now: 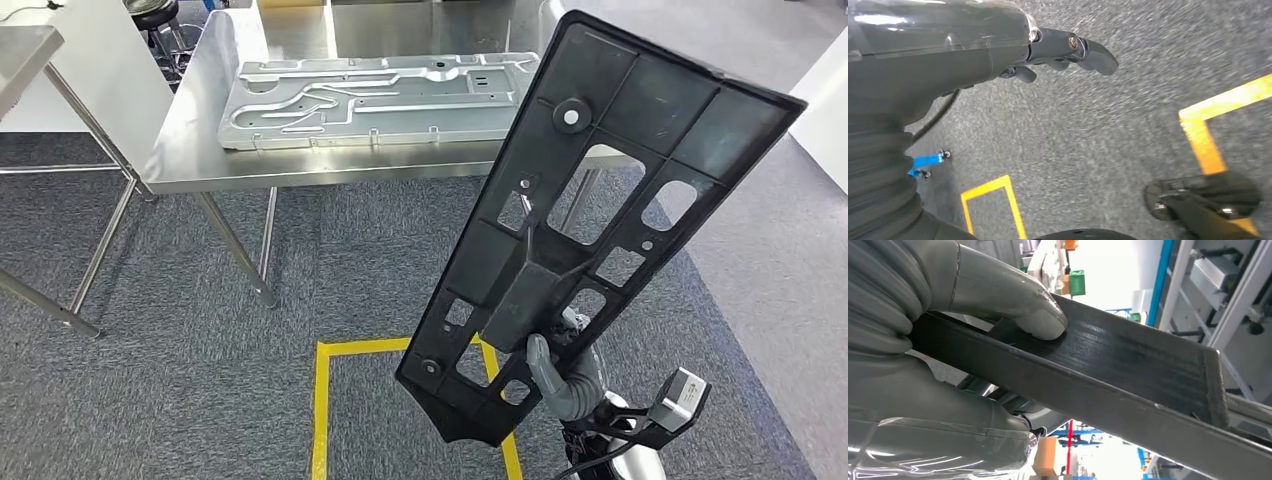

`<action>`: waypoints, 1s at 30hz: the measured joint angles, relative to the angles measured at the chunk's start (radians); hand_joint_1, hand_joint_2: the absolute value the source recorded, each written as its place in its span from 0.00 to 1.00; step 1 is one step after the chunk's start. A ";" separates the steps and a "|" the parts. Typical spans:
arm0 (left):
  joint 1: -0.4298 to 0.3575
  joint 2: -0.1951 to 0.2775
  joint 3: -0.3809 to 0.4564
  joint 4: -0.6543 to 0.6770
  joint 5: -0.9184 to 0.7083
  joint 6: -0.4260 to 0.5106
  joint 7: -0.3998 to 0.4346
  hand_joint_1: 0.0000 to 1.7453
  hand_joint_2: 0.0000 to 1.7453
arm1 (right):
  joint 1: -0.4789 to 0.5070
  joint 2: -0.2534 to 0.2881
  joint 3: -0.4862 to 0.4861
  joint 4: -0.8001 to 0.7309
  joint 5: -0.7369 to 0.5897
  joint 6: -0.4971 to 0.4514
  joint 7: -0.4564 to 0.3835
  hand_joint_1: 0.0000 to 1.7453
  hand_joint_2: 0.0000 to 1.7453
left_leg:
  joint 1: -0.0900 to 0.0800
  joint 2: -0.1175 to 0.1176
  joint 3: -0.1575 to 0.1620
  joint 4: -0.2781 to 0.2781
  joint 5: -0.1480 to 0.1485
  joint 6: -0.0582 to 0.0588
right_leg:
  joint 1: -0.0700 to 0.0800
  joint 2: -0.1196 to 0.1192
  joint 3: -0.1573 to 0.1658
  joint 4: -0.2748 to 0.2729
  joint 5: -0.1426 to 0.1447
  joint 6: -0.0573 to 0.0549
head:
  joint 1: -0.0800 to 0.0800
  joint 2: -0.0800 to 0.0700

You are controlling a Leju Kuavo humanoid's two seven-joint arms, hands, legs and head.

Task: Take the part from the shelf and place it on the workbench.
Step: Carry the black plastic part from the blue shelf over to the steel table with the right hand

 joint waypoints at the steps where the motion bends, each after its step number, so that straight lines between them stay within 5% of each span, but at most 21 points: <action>1: 0.001 0.000 0.000 0.000 0.000 0.000 0.000 0.00 1.00 | 0.001 0.000 0.000 0.000 0.000 0.000 0.000 1.00 1.00 | 0.002 -0.001 0.019 -0.001 -0.016 -0.001 | -0.003 -0.001 -0.039 0.018 -0.050 0.004 | 0.000 0.000; 3: 0.003 0.000 0.000 0.000 0.000 0.000 0.000 0.00 1.00 | 0.002 0.000 0.000 0.000 0.000 0.000 0.000 1.00 1.00 | 0.006 -0.005 0.061 -0.001 -0.050 -0.005 | -0.008 -0.004 -0.086 -0.010 -0.126 0.012 | 0.000 0.000; 4: 0.003 0.000 0.000 0.000 0.000 0.000 0.000 0.00 1.00 | 0.002 0.000 0.000 0.000 0.000 0.000 0.000 1.00 1.00 | 0.009 -0.006 0.084 -0.001 -0.068 -0.009 | -0.010 -0.006 -0.095 -0.051 -0.120 0.016 | 0.000 0.000; 5: 0.003 0.000 0.001 0.000 0.000 0.000 0.000 0.00 1.00 | 0.003 0.000 0.000 0.000 0.000 0.000 0.000 1.00 1.00 | 0.011 -0.007 0.104 -0.002 -0.086 -0.013 | -0.012 -0.010 -0.097 -0.108 -0.069 0.018 | 0.000 0.000; 6: 0.002 0.000 0.001 0.000 0.000 0.000 0.000 0.00 1.00 | 0.004 0.000 0.000 0.001 0.000 0.000 0.000 1.00 1.00 | 0.011 -0.008 0.126 -0.001 -0.104 -0.017 | -0.013 -0.015 -0.097 -0.167 0.019 0.020 | 0.000 0.000; 8: 0.000 0.000 0.001 0.000 0.000 0.000 0.000 0.00 1.00 | 0.006 0.000 0.000 0.002 0.000 0.000 0.001 1.00 1.00 | 0.008 -0.008 0.160 -0.011 -0.137 -0.029 | -0.010 -0.023 -0.089 -0.237 0.152 0.009 | 0.000 0.000; 9: -0.002 0.000 0.001 0.000 0.000 -0.001 -0.001 0.00 1.00 | 0.007 0.000 0.000 0.002 0.001 0.000 0.002 1.00 1.00 | 0.005 -0.008 0.175 -0.012 -0.140 -0.037 | -0.010 -0.024 -0.082 -0.248 0.176 -0.001 | -0.001 0.000; 11: -0.005 0.001 0.001 0.000 0.001 -0.001 -0.001 0.00 1.00 | 0.005 0.000 0.000 0.000 0.000 0.000 0.002 1.00 1.00 | 0.004 -0.007 0.177 0.021 -0.119 -0.051 | -0.012 -0.018 -0.055 -0.254 0.158 -0.019 | -0.001 0.000; 13: -0.009 0.001 0.002 0.000 0.003 -0.002 -0.001 0.00 1.00 | 0.004 0.002 0.001 0.000 0.000 0.001 0.001 1.00 1.00 | 0.005 -0.004 0.121 0.131 -0.095 -0.060 | -0.012 -0.016 -0.022 -0.262 0.138 -0.033 | -0.001 0.000; 14: -0.010 0.002 0.003 0.000 0.005 -0.002 -0.001 0.00 1.00 | 0.004 0.003 0.001 0.000 0.000 0.001 0.001 1.00 1.00 | 0.005 -0.003 0.077 0.195 -0.105 -0.063 | -0.011 -0.016 -0.005 -0.265 0.126 -0.039 | -0.001 0.000; 16: -0.010 0.003 0.006 0.000 0.010 -0.001 0.001 0.00 1.00 | 0.004 0.005 0.005 0.004 0.000 0.002 0.001 1.00 1.00 | 0.004 -0.002 -0.011 0.283 -0.174 -0.064 | -0.007 -0.014 0.028 -0.271 0.103 -0.046 | -0.001 0.000; 18: -0.006 0.004 0.011 0.000 0.013 0.002 0.001 0.00 1.00 | 0.004 0.005 0.009 0.009 -0.001 0.002 -0.001 1.00 1.00 | 0.001 -0.002 -0.061 0.283 -0.236 -0.056 | 0.000 -0.010 0.062 -0.275 0.081 -0.050 | -0.001 0.000; 19: -0.003 0.004 0.013 0.000 0.013 0.003 -0.002 0.00 1.00 | 0.004 0.005 0.010 0.012 -0.002 0.001 -0.003 1.00 1.00 | -0.003 -0.002 -0.071 0.248 -0.231 -0.048 | 0.004 -0.008 0.080 -0.276 0.070 -0.051 | -0.001 0.000; 22: 0.002 0.005 0.017 0.000 0.009 0.006 -0.018 0.00 1.00 | -0.001 0.005 0.014 0.021 -0.004 0.000 -0.012 1.00 1.00 | -0.024 -0.007 -0.065 0.089 -0.068 -0.011 | 0.015 -0.004 0.121 -0.276 0.038 -0.051 | -0.001 0.000; 24: 0.003 0.006 0.019 0.000 0.006 0.007 -0.023 0.00 1.00 | -0.004 0.005 0.015 0.026 -0.005 -0.001 -0.016 1.00 1.00 | -0.035 -0.015 -0.057 0.047 0.002 0.002 | 0.019 0.003 0.133 -0.275 0.019 -0.046 | -0.001 0.000; 28: -0.004 -0.001 0.020 0.000 0.001 0.009 -0.023 0.00 1.00 | -0.011 0.005 0.016 0.027 -0.006 -0.002 -0.021 1.00 1.00 | -0.018 -0.014 -0.030 0.022 0.032 0.004 | 0.024 0.006 0.134 -0.239 -0.023 -0.028 | -0.001 0.000; 30: -0.008 -0.002 0.020 0.000 0.001 0.010 -0.023 0.00 1.00 | -0.015 0.005 0.016 0.029 -0.006 -0.002 -0.022 1.00 1.00 | -0.013 -0.013 -0.025 0.015 0.029 0.007 | 0.016 0.002 0.069 -0.129 -0.073 -0.013 | -0.001 0.000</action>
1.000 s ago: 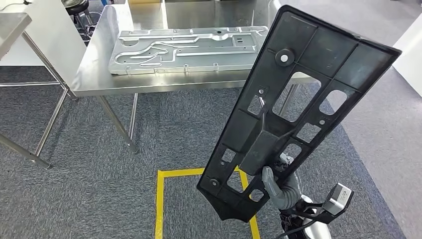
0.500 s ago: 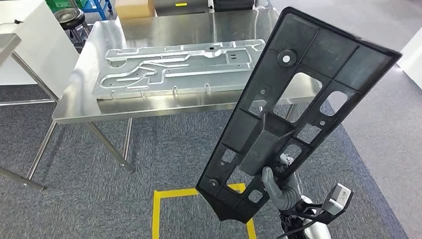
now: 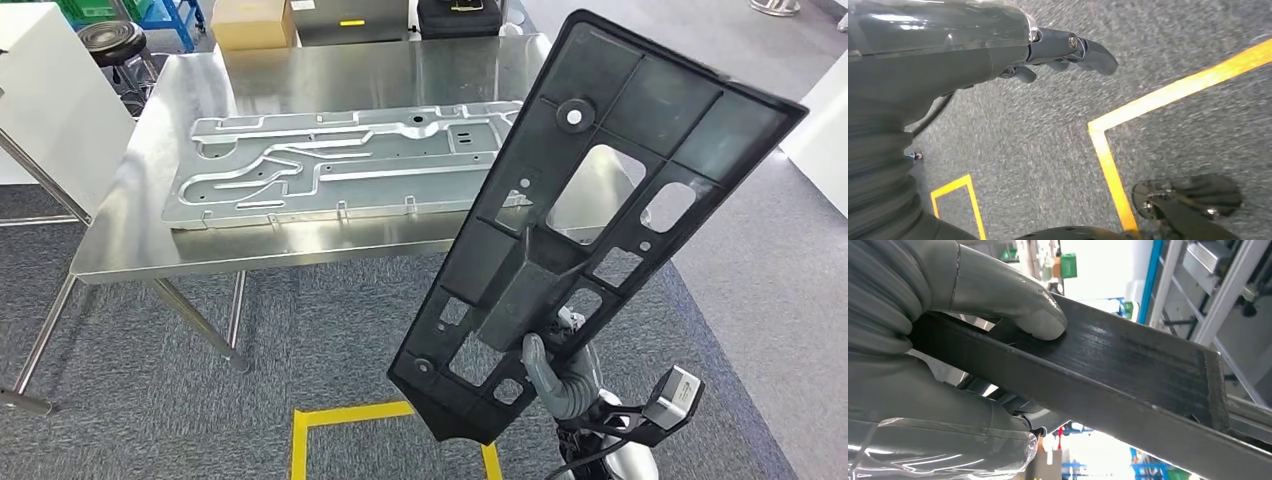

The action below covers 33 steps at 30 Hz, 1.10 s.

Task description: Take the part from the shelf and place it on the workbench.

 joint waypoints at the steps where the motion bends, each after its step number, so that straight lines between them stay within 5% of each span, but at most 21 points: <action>1: 0.000 0.000 0.000 0.000 0.000 0.000 0.000 0.00 1.00 | -0.001 0.000 0.000 0.003 0.002 -0.002 0.001 1.00 1.00 | 0.000 0.000 0.001 0.000 -0.003 0.001 | -0.006 -0.001 -0.046 0.067 -0.021 0.006 | 0.000 0.000; 2: 0.002 -0.001 0.000 0.000 0.000 0.001 0.000 0.00 1.00 | -0.002 -0.002 0.000 0.006 0.006 -0.006 0.002 1.00 1.00 | 0.001 0.000 0.002 0.000 -0.008 0.000 | -0.012 -0.002 -0.087 0.116 -0.027 0.012 | 0.000 0.000; 4: 0.006 -0.002 0.001 0.000 0.000 0.003 0.000 0.00 1.00 | -0.006 -0.006 -0.001 0.010 0.016 -0.015 0.004 1.00 1.00 | 0.002 -0.001 0.010 0.001 -0.018 -0.003 | -0.021 -0.004 -0.119 0.109 0.026 0.020 | 0.000 0.000; 6: 0.008 -0.003 0.002 0.000 -0.001 0.003 -0.001 0.00 1.00 | -0.013 -0.010 -0.002 0.011 0.022 -0.019 0.005 1.00 1.00 | 0.003 -0.002 0.022 0.003 -0.030 -0.009 | -0.026 -0.006 -0.086 -0.015 0.123 0.024 | 0.000 0.000; 8: 0.007 -0.003 0.002 0.000 -0.003 0.003 -0.002 0.00 1.00 | -0.021 -0.014 -0.005 0.012 0.031 -0.026 0.006 1.00 1.00 | 0.001 -0.004 0.028 0.007 -0.040 -0.018 | -0.025 -0.006 -0.057 -0.111 0.169 0.017 | 0.000 0.000; 13: 0.005 -0.002 0.002 0.000 -0.016 0.002 -0.009 0.00 1.00 | -0.064 -0.049 -0.033 0.013 0.034 -0.038 0.010 1.00 1.00 | 0.001 0.001 0.017 0.033 -0.066 -0.044 | -0.027 -0.006 -0.046 -0.140 0.168 -0.013 | 0.000 0.000; 16: 0.003 -0.002 0.002 0.000 -0.020 0.001 -0.011 0.00 1.00 | -0.107 -0.078 -0.058 0.020 0.021 -0.035 0.021 1.00 1.00 | 0.006 0.006 -0.070 0.211 -0.146 -0.056 | -0.028 -0.011 -0.036 -0.144 0.163 -0.023 | 0.000 0.000; 18: 0.003 -0.002 0.002 0.000 -0.019 0.001 -0.011 0.00 1.00 | -0.133 -0.098 -0.074 0.032 0.013 -0.033 0.034 1.00 1.00 | 0.008 0.006 -0.124 0.297 -0.159 -0.059 | -0.027 -0.012 -0.031 -0.144 0.158 -0.024 | 0.000 0.000; 19: 0.003 -0.002 0.002 0.000 -0.019 0.001 -0.010 0.00 1.00 | -0.146 -0.106 -0.081 0.040 0.010 -0.032 0.039 1.00 1.00 | 0.009 0.006 -0.124 0.284 -0.135 -0.058 | -0.028 -0.012 -0.026 -0.143 0.154 -0.022 | 0.000 0.000; 21: 0.003 -0.002 0.002 0.000 -0.019 0.001 -0.010 0.00 1.00 | -0.169 -0.121 -0.094 0.052 0.004 -0.032 0.045 1.00 1.00 | 0.010 0.009 -0.078 0.161 -0.053 -0.055 | -0.028 -0.012 -0.014 -0.143 0.144 -0.016 | 0.000 0.000; 23: 0.003 -0.003 0.002 0.000 -0.020 0.001 -0.010 0.00 1.00 | -0.190 -0.134 -0.105 0.063 -0.004 -0.031 0.051 1.00 1.00 | 0.007 0.012 -0.031 0.048 -0.008 -0.047 | -0.024 -0.012 -0.008 -0.142 0.136 -0.008 | 0.000 0.000; 27: 0.004 -0.006 0.002 0.000 -0.022 0.000 -0.010 0.00 1.00 | -0.218 -0.162 -0.124 0.088 -0.039 -0.011 0.075 1.00 1.00 | 0.005 0.009 -0.017 0.010 -0.012 -0.026 | -0.023 -0.012 -0.008 -0.145 0.129 0.012 | 0.000 0.000; 29: 0.002 -0.008 0.002 0.000 -0.026 0.000 -0.010 0.00 1.00 | -0.240 -0.180 -0.134 0.106 -0.065 0.008 0.088 1.00 1.00 | 0.008 0.008 -0.008 0.000 -0.011 -0.015 | -0.024 -0.013 -0.027 -0.102 0.104 0.023 | 0.000 0.000; 32: 0.000 -0.009 0.002 0.000 -0.034 -0.003 -0.010 0.00 1.00 | -0.295 -0.209 -0.149 0.158 -0.087 0.029 0.114 1.00 1.00 | 0.006 0.008 -0.002 -0.002 -0.016 -0.005 | -0.024 -0.012 -0.137 0.081 0.040 0.030 | 0.000 0.000; 33: 0.000 -0.009 0.002 0.000 -0.037 -0.004 -0.010 0.00 1.00 | -0.319 -0.220 -0.154 0.184 -0.085 0.034 0.125 1.00 1.00 | 0.005 0.008 -0.001 -0.001 -0.018 -0.003 | -0.024 -0.013 -0.168 0.120 0.040 0.029 | 0.000 0.000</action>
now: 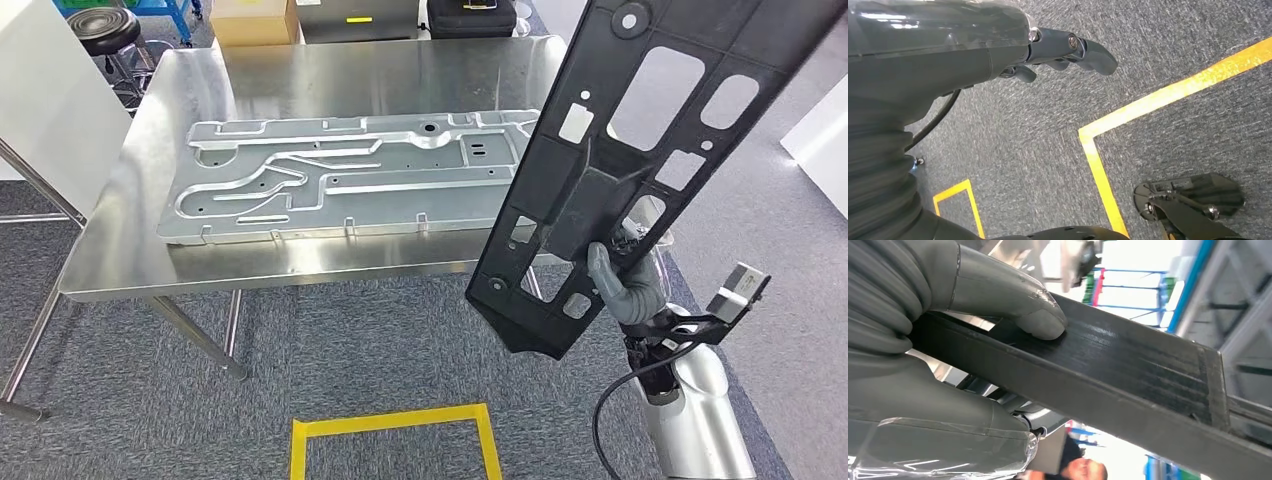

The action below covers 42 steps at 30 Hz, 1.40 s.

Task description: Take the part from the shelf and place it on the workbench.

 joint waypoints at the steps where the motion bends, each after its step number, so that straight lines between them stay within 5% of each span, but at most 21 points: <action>1: 0.000 0.000 0.000 0.000 -0.003 -0.001 0.000 0.00 1.00 | -0.029 -0.013 -0.004 0.030 0.008 0.004 0.012 1.00 1.00 | -0.001 -0.001 0.002 0.001 -0.002 0.002 | 0.000 0.000 -0.014 0.005 0.019 -0.002 | 0.000 0.000; 5: -0.003 -0.003 -0.001 0.000 -0.017 -0.008 -0.007 0.00 1.00 | -0.199 -0.073 -0.006 0.150 0.067 0.002 0.045 1.00 1.00 | -0.011 -0.005 0.011 0.005 -0.012 0.000 | 0.007 0.001 0.060 -0.213 0.163 -0.024 | 0.000 0.000; 10: -0.007 -0.001 -0.001 0.000 -0.034 -0.016 -0.018 0.00 1.00 | -0.495 -0.142 0.042 0.368 0.177 -0.029 0.088 1.00 1.00 | -0.018 -0.007 -0.001 0.019 -0.025 -0.020 | -0.001 0.000 0.075 -0.265 0.173 -0.037 | 0.000 0.000; 15: -0.017 0.007 0.005 0.000 -0.025 -0.051 -0.041 0.00 1.00 | -0.864 -0.146 0.174 0.664 0.333 -0.064 0.154 1.00 1.00 | -0.008 -0.005 -0.133 0.288 -0.137 -0.048 | -0.009 -0.004 0.083 -0.270 0.172 -0.043 | 0.000 0.000; 17: -0.017 0.011 0.009 0.000 -0.019 -0.065 -0.050 0.00 1.00 | -0.956 -0.136 0.232 0.756 0.386 -0.087 0.169 1.00 1.00 | -0.005 -0.005 -0.134 0.270 -0.095 -0.053 | -0.009 -0.007 0.091 -0.269 0.165 -0.041 | 0.000 0.000; 19: -0.014 0.014 0.016 0.000 -0.015 -0.072 -0.057 0.00 1.00 | -1.028 -0.115 0.295 0.831 0.472 -0.145 0.166 1.00 1.00 | -0.002 -0.003 -0.080 0.137 -0.013 -0.055 | -0.009 -0.008 0.099 -0.265 0.156 -0.036 | 0.000 0.000; 21: -0.012 0.015 0.025 0.000 -0.011 -0.072 -0.065 0.00 1.00 | -1.093 -0.087 0.382 0.902 0.600 -0.251 0.155 1.00 1.00 | 0.000 0.000 -0.038 0.033 0.022 -0.048 | -0.005 -0.003 0.098 -0.260 0.151 -0.029 | 0.000 0.000; 26: -0.021 0.016 0.034 0.000 -0.012 -0.076 -0.076 0.00 1.00 | -1.110 -0.009 0.579 1.017 0.865 -0.516 0.169 1.00 1.00 | 0.005 0.001 -0.019 0.002 0.017 -0.016 | 0.000 -0.001 0.085 -0.229 0.127 -0.010 | 0.000 0.000; 29: -0.030 0.016 0.035 0.000 -0.018 -0.082 -0.082 0.00 1.00 | -1.068 0.056 0.686 1.083 1.009 -0.649 0.228 1.00 1.00 | 0.005 0.002 -0.013 -0.001 0.015 -0.006 | 0.000 -0.001 -0.008 -0.046 0.051 -0.004 | 0.000 0.000; 31: -0.033 0.016 0.039 0.000 -0.015 -0.081 -0.092 0.00 1.00 | -1.027 0.094 0.750 1.121 1.081 -0.685 0.276 1.00 1.00 | 0.002 -0.001 -0.008 -0.001 0.012 -0.003 | 0.001 -0.001 -0.057 0.027 0.046 -0.008 | 0.000 0.000; 32: -0.033 0.015 0.042 0.000 -0.013 -0.079 -0.099 0.00 1.00 | -1.007 0.111 0.779 1.138 1.108 -0.693 0.299 1.00 1.00 | 0.001 -0.003 -0.005 0.000 0.010 -0.002 | 0.003 -0.001 -0.054 0.005 0.074 -0.014 | 0.000 0.000; 34: -0.032 0.013 0.048 0.000 -0.010 -0.073 -0.112 0.00 1.00 | -0.974 0.140 0.822 1.164 1.143 -0.704 0.336 1.00 1.00 | -0.003 -0.007 0.002 0.000 0.005 -0.002 | 0.011 0.000 -0.004 -0.129 0.155 -0.035 | 0.000 0.000; 36: -0.029 0.007 0.051 0.002 -0.008 -0.067 -0.123 0.00 1.00 | -0.951 0.163 0.851 1.182 1.168 -0.723 0.361 1.00 1.00 | -0.005 -0.009 0.001 0.000 0.002 -0.006 | 0.022 -0.001 0.042 -0.239 0.198 -0.055 | 0.000 0.000; 38: -0.027 0.003 0.054 0.002 -0.008 -0.064 -0.127 0.00 1.00 | -0.933 0.179 0.878 1.198 1.193 -0.742 0.378 1.00 1.00 | -0.002 -0.009 -0.001 -0.003 0.000 -0.016 | 0.029 -0.001 0.054 -0.268 0.200 -0.062 | 0.000 0.000; 42: -0.022 0.004 0.058 0.003 -0.015 -0.061 -0.116 0.00 1.00 | -0.899 0.199 0.913 1.222 1.213 -0.743 0.388 1.00 1.00 | -0.002 -0.002 -0.019 0.051 -0.041 -0.040 | 0.013 -0.005 0.082 -0.305 0.207 -0.061 | 0.000 0.000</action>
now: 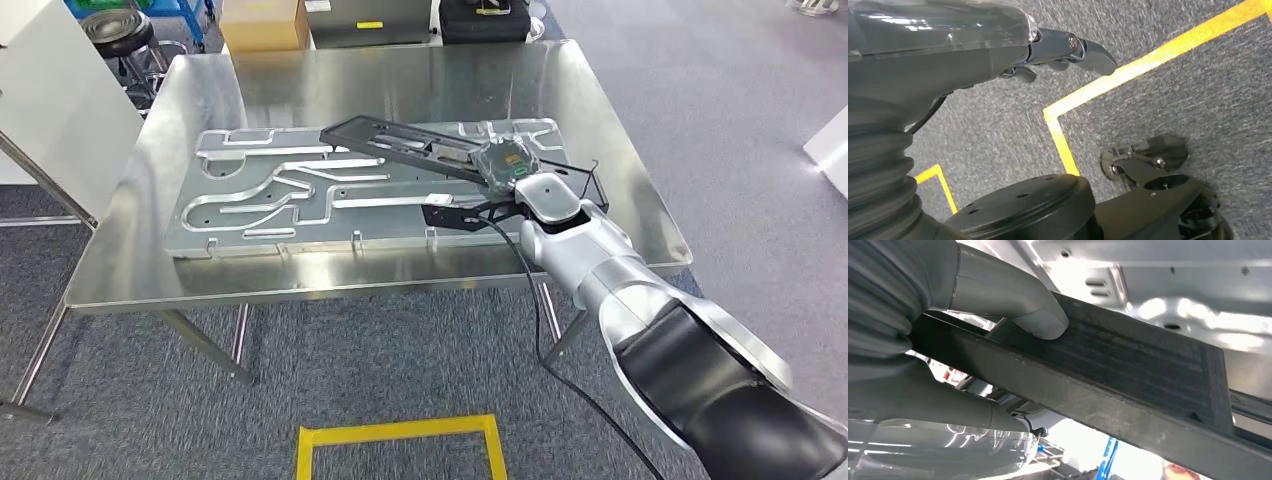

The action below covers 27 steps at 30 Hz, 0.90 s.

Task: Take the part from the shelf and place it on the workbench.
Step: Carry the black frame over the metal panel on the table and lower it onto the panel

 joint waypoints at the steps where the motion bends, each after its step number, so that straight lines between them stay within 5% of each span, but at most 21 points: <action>1: 0.001 0.001 0.001 0.000 -0.001 -0.001 0.003 0.00 1.00 | 0.007 0.003 0.004 0.006 0.000 0.003 0.000 1.00 1.00 | 0.004 0.003 -0.025 0.056 -0.028 -0.008 | -0.001 -0.001 0.004 -0.003 -0.001 0.000 | 0.000 0.000; 2: 0.000 0.002 0.002 0.000 -0.002 -0.002 0.005 0.00 1.00 | 0.016 0.006 0.006 0.011 -0.001 0.007 -0.001 1.00 1.00 | 0.008 0.005 -0.056 0.122 -0.057 -0.015 | -0.003 -0.002 0.005 -0.002 -0.002 0.000 | 0.000 0.000; 4: -0.004 0.006 0.004 0.000 -0.002 -0.004 0.011 0.00 1.00 | 0.037 0.011 0.008 0.021 -0.002 0.012 -0.005 0.50 0.50 | 0.018 0.009 -0.096 0.208 -0.078 -0.028 | -0.007 -0.002 0.007 0.001 -0.007 0.002 | 0.000 0.000; 6: -0.005 0.008 0.007 0.000 -0.002 0.000 0.023 0.00 1.00 | 0.054 0.016 0.009 0.027 -0.003 0.014 -0.011 0.00 0.00 | 0.028 0.012 -0.068 0.150 -0.027 -0.040 | -0.014 0.000 0.008 0.012 -0.015 0.010 | 0.000 0.000; 9: 0.001 0.010 0.014 0.001 -0.001 0.013 0.037 0.00 1.00 | 0.060 0.023 0.009 0.034 -0.002 0.016 -0.019 0.00 0.00 | 0.035 0.014 0.012 -0.018 0.037 -0.045 | -0.018 0.006 0.003 0.037 -0.031 0.029 | 0.000 0.000; 13: 0.004 0.010 0.020 0.001 0.009 0.026 0.026 0.00 0.00 | 0.062 0.026 0.009 0.039 -0.004 0.021 -0.025 0.00 0.00 | 0.031 0.011 0.021 -0.040 0.031 -0.009 | -0.015 0.006 -0.002 0.044 -0.035 0.049 | 0.000 0.000; 15: 0.007 0.010 0.022 0.001 0.009 0.034 0.023 0.00 0.00 | 0.060 0.028 0.009 0.040 -0.006 0.025 -0.029 0.00 0.00 | 0.033 0.012 0.023 -0.044 0.034 0.005 | -0.016 0.005 -0.022 0.089 -0.065 0.056 | 0.000 0.000; 18: 0.011 0.014 0.025 0.001 0.008 0.054 0.032 0.00 0.00 | 0.062 0.030 0.008 0.043 -0.006 0.034 -0.037 0.00 0.00 | 0.030 0.012 0.024 -0.045 0.033 0.015 | -0.015 0.005 -0.115 0.281 -0.151 0.059 | 0.000 0.000; 20: 0.012 0.016 0.030 0.001 0.012 0.067 0.033 0.00 0.00 | 0.067 0.030 0.006 0.045 -0.006 0.041 -0.039 0.00 0.00 | 0.026 0.010 0.025 -0.044 0.033 0.017 | -0.014 0.005 -0.144 0.334 -0.152 0.054 | 0.000 0.000; 24: 0.013 0.017 0.043 0.002 0.021 0.078 0.041 0.00 0.00 | 0.063 0.032 -0.001 0.047 -0.005 0.047 -0.039 0.00 0.00 | 0.017 0.007 0.028 -0.043 0.032 0.014 | -0.001 0.006 -0.037 0.104 -0.032 0.024 | 0.000 0.000; 27: 0.013 0.017 0.049 0.004 0.026 0.069 0.045 0.00 0.00 | 0.058 0.033 -0.003 0.048 -0.003 0.050 -0.035 0.00 0.00 | 0.017 0.007 0.022 -0.044 0.037 0.001 | 0.006 0.006 -0.017 0.046 -0.019 0.015 | 0.000 0.000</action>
